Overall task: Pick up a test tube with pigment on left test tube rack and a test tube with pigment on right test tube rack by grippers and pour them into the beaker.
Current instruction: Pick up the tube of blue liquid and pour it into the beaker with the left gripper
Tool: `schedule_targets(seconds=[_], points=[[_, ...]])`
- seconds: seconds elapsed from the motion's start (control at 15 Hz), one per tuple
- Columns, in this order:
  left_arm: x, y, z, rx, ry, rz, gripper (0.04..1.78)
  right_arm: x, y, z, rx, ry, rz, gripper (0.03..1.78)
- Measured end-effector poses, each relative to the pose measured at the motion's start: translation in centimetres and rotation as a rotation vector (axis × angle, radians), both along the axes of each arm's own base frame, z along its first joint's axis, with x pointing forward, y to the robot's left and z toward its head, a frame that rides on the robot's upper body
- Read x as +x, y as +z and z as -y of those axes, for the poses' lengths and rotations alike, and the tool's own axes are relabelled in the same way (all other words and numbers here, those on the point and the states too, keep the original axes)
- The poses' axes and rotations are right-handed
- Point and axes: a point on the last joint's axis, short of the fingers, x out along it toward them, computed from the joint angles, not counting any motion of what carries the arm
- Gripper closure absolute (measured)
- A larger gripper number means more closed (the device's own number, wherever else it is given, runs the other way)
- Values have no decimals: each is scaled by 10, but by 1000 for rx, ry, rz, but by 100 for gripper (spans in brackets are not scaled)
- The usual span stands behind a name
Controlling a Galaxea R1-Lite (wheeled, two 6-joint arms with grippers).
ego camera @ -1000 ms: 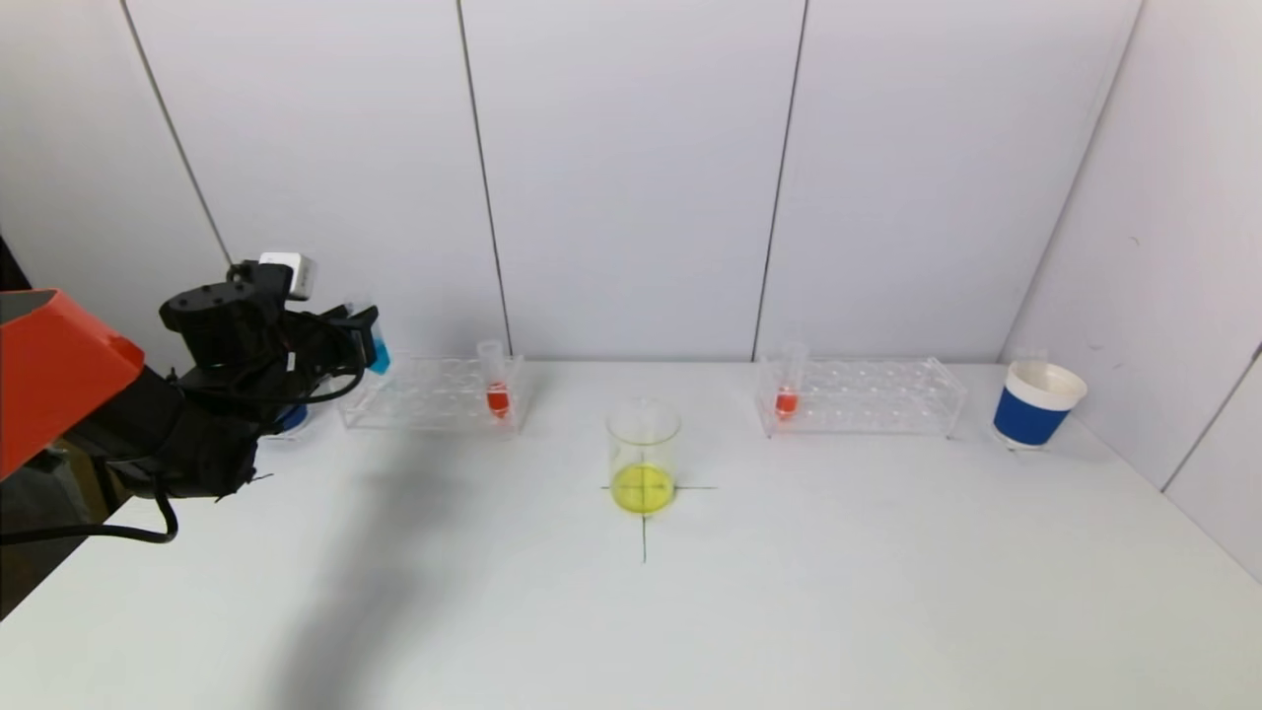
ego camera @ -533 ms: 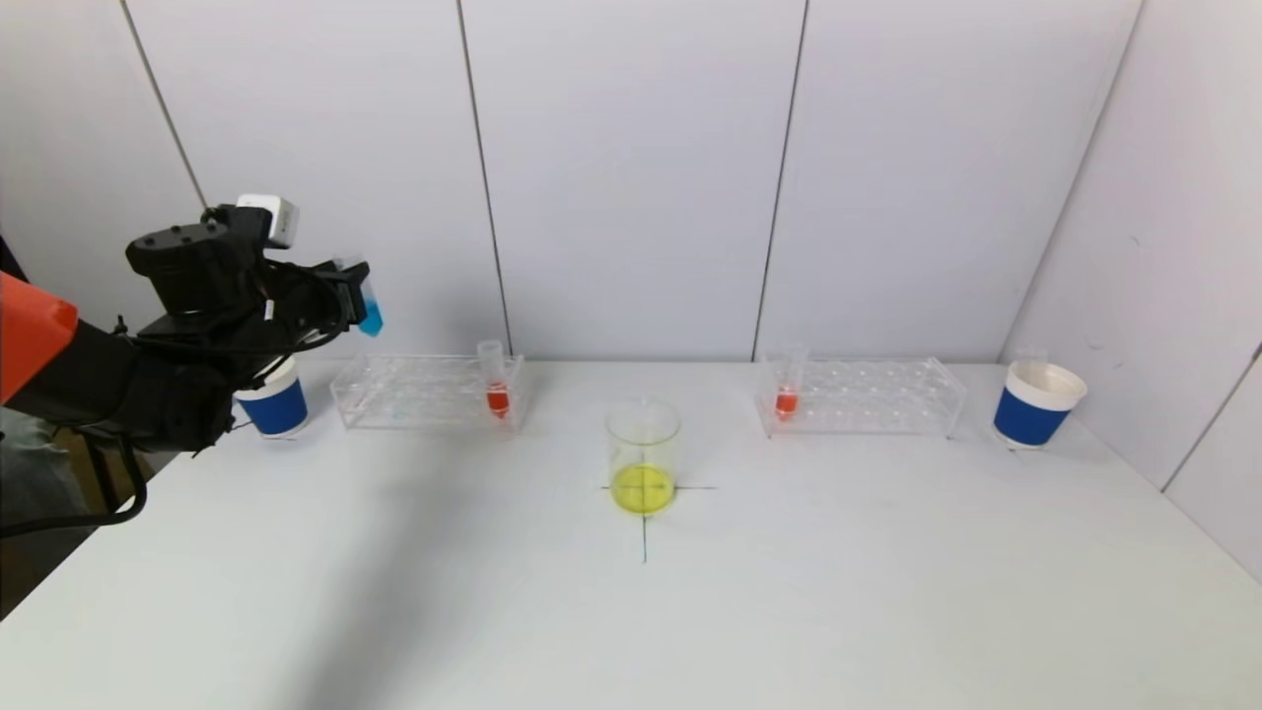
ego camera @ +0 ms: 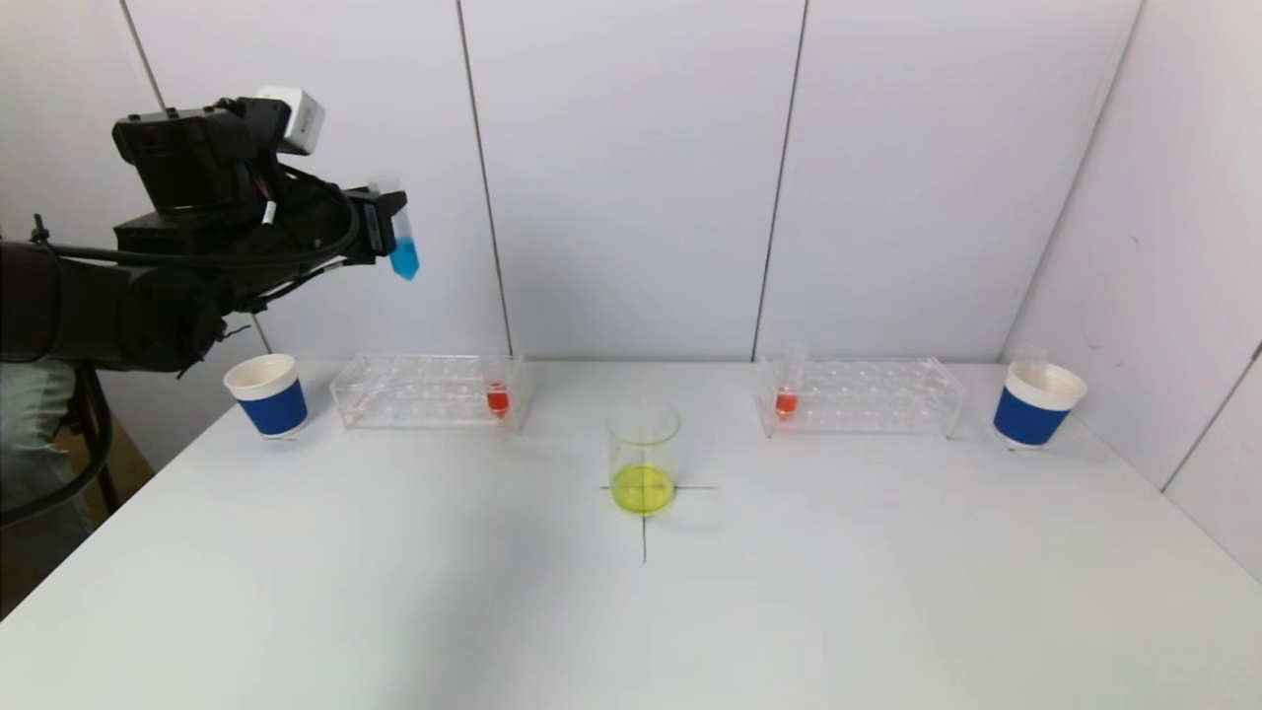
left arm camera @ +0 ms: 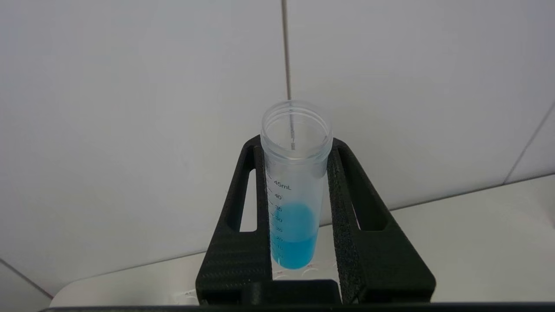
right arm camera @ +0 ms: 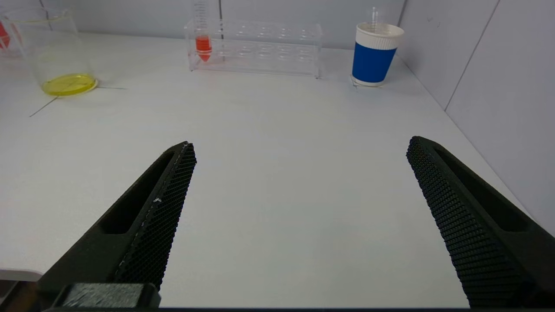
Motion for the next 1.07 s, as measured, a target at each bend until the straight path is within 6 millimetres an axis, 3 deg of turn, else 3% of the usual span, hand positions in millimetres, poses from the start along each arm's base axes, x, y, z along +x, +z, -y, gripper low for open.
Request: schedule_targets(seconds=[0.4,0.73,1.07], points=[[-15,26,49,105,-121,25,140,0,0,0,0,0,0,4],[-18,23,75,220,-185,47,140,0,0,0,0,0,0,4],[-16,10,86,337,-253,62,140,0,0,0,0,0,0,4]])
